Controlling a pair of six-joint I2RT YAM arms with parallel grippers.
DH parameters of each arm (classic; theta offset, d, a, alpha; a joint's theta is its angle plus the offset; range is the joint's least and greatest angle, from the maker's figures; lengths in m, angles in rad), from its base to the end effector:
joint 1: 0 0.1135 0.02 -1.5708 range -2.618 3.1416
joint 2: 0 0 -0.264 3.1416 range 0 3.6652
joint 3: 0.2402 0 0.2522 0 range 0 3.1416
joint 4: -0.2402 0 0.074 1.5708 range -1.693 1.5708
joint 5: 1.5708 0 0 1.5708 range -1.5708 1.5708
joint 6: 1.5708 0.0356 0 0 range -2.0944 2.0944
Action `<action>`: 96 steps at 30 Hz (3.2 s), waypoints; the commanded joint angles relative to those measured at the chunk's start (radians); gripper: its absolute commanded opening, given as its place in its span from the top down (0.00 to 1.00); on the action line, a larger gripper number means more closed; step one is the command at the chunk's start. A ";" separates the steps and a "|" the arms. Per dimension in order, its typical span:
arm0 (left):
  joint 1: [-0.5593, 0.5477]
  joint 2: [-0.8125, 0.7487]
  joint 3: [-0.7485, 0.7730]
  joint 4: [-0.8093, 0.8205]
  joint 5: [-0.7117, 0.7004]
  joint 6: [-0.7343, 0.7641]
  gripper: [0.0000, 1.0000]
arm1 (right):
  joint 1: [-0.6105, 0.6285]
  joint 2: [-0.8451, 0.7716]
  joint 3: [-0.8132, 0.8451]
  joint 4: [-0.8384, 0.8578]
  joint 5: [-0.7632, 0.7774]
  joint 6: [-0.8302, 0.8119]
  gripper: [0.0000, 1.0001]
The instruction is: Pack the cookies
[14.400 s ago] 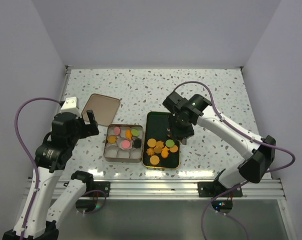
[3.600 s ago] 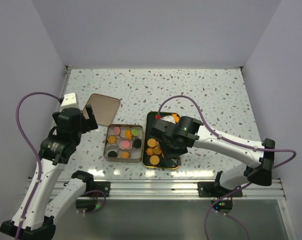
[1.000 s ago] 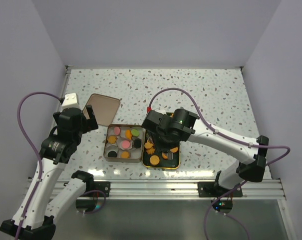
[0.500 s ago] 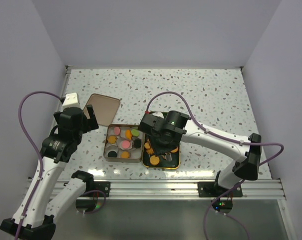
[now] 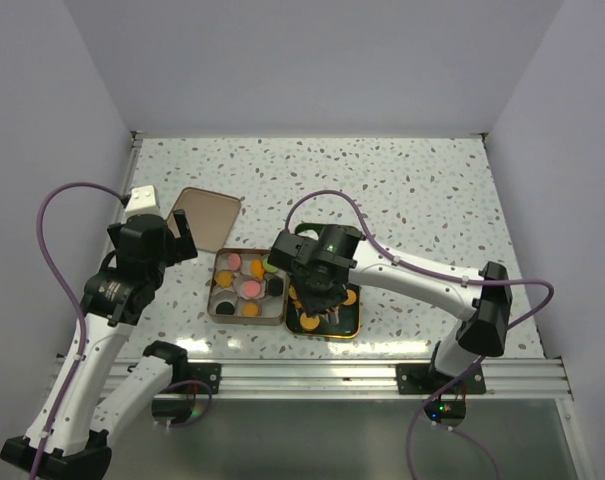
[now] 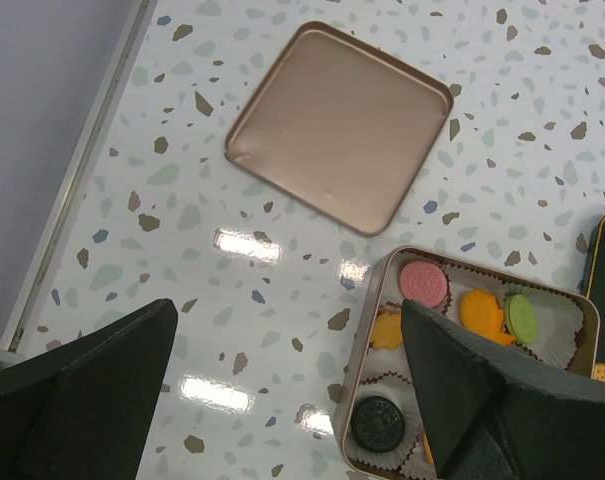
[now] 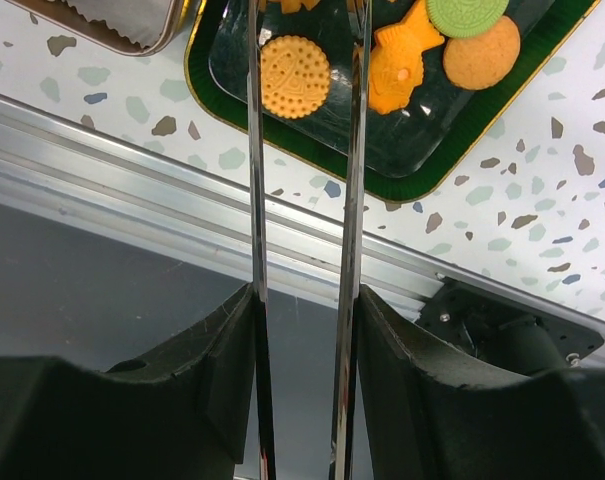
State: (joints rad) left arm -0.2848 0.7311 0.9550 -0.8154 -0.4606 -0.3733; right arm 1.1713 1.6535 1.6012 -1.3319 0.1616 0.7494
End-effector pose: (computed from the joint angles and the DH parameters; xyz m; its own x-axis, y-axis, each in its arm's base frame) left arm 0.1358 -0.0233 0.3436 -0.4609 -0.2054 -0.8633 -0.2905 0.9542 -0.0719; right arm 0.1258 0.2832 0.3165 -0.8913 -0.3825 -0.2435 -0.3968 0.9178 0.0106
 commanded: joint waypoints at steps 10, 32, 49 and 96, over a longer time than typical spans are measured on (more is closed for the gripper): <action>-0.008 0.011 -0.004 0.055 -0.018 0.016 0.00 | -0.001 0.042 0.028 0.033 -0.017 -0.039 0.57; -0.008 0.013 -0.002 0.053 -0.027 0.010 0.00 | -0.016 0.002 0.239 -0.151 0.107 -0.047 0.77; -0.008 0.010 -0.004 0.056 -0.024 0.014 0.00 | 0.131 0.068 0.283 -0.127 0.018 -0.004 0.79; -0.008 0.013 -0.004 0.061 -0.013 0.020 0.00 | 0.097 -0.032 0.292 -0.197 0.210 0.048 0.59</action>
State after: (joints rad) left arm -0.2848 0.7467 0.9512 -0.8009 -0.4717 -0.3729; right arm 1.3125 1.6978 1.8297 -1.3457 0.2684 0.7849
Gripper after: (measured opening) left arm 0.997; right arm 0.418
